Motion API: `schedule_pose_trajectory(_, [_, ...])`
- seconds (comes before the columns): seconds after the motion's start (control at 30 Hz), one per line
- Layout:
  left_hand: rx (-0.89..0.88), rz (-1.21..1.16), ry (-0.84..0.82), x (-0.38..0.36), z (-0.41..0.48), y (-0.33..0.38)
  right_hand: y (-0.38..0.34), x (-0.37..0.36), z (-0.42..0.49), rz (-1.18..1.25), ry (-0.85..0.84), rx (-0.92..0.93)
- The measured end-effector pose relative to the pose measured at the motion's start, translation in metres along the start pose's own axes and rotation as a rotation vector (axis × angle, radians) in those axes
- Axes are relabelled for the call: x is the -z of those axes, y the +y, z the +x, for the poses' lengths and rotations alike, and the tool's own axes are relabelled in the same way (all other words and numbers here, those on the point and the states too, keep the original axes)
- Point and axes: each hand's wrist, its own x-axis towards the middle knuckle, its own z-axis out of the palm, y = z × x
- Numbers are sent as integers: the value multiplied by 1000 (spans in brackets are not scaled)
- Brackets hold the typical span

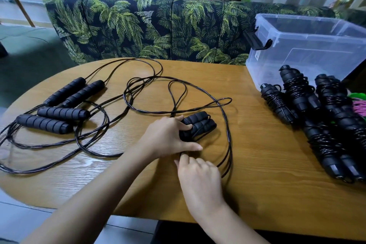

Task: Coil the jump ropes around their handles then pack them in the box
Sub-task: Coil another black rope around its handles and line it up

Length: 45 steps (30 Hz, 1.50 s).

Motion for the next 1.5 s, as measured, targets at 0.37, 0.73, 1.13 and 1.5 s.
schedule_pose_trajectory(0.37, [-28, -101, 232, -17, 3, -6, 143, -19, 22, 300, 2, 337])
schedule_pose_trajectory(0.73, [-81, -121, 204, -32, 4, -22, 194, -38, 46, 552, -197, 136])
schedule_pose_trajectory(1.13, [-241, -298, 268, -26, 1, -27, 208, -37, 57, 479, -344, 151])
schedule_pose_trajectory(1.5, [-441, 349, 410, -23, -13, 42, 166, 19, 127, 724, -311, -233])
